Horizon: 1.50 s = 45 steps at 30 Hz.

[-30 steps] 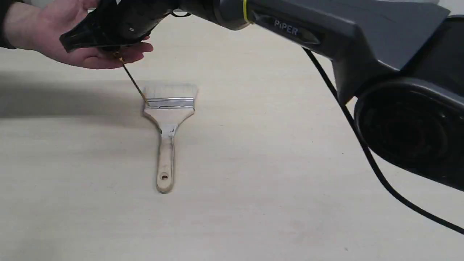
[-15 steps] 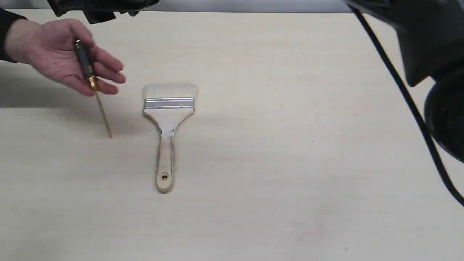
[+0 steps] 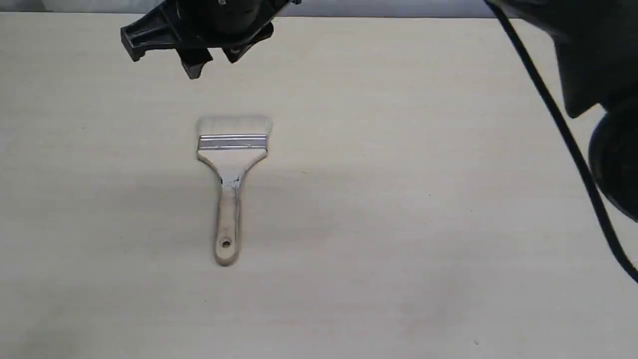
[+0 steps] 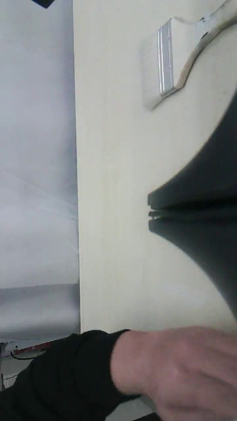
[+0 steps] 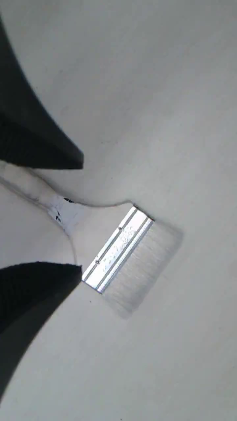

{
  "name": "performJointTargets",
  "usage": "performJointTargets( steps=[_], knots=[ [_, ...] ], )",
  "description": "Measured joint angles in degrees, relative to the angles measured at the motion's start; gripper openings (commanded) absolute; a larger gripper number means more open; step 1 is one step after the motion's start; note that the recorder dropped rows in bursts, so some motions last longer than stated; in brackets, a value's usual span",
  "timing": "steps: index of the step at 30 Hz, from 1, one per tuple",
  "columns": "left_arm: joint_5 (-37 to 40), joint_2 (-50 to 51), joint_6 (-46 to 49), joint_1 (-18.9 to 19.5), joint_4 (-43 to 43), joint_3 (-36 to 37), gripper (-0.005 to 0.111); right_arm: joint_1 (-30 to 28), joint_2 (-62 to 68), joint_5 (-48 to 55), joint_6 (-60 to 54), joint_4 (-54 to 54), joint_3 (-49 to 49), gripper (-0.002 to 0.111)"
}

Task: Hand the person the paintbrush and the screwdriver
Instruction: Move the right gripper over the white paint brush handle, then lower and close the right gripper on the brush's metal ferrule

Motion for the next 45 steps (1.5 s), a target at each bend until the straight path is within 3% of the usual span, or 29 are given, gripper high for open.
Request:
performJointTargets(
  steps=[18,35,38,45],
  knots=[
    [0.0,0.0,0.0,0.0,0.0,0.0,0.000,0.0,16.5,0.5,3.3,4.3,0.0,0.047],
    [0.0,0.0,0.0,0.0,0.0,0.0,0.000,0.0,19.9,-3.5,8.8,4.2,-0.2,0.047],
    [0.0,0.0,0.0,0.0,0.0,0.0,0.000,0.0,20.2,-5.2,9.9,4.0,-0.5,0.041],
    [0.0,0.0,0.0,0.0,0.0,0.0,0.000,0.0,20.2,-6.3,10.6,3.2,-0.5,0.011]
  ],
)
